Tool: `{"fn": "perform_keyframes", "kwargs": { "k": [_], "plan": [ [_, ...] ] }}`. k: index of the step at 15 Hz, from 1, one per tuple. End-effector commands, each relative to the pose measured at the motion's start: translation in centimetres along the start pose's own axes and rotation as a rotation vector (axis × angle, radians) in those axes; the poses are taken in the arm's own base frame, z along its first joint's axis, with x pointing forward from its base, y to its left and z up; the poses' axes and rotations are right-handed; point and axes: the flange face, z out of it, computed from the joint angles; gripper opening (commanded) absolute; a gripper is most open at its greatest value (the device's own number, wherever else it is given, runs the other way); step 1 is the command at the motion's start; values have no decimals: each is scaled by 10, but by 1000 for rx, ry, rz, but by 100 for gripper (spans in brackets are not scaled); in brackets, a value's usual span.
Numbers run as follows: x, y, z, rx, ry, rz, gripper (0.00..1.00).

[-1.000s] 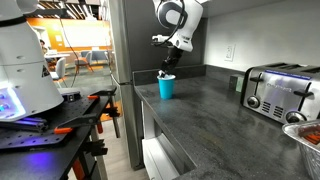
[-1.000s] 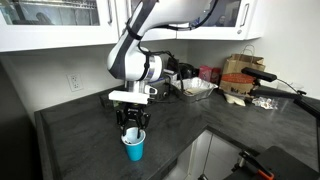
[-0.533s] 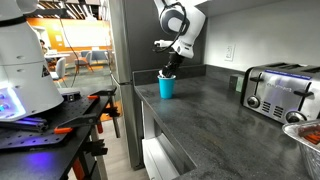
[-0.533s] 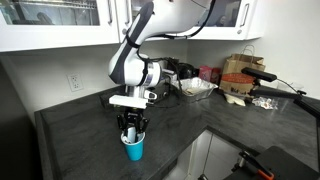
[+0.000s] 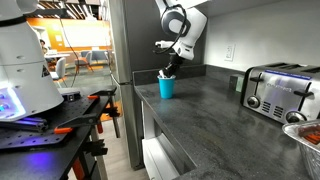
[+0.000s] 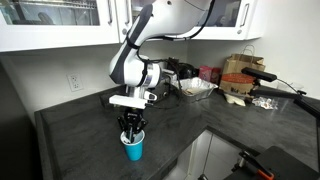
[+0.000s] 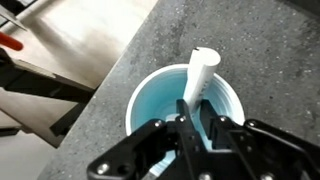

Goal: Remove the marker from the cup

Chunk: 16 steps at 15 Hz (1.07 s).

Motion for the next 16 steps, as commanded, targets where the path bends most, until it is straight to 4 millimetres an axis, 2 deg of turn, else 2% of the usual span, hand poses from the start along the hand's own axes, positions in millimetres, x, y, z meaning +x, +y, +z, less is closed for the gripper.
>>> {"fn": "perform_keyframes", "kwargs": {
  "k": [1,5,9,13,16],
  "plan": [
    [3,-2,-7,13,-25,-10,5],
    [0,-3,-18,23,-33,-21,5],
    [-7,-7,-41,60,-40,-52,5],
    [-7,1,-75,115,-27,-53,5],
    [-9,11,-109,157,-31,-65,5]
  ]
}}
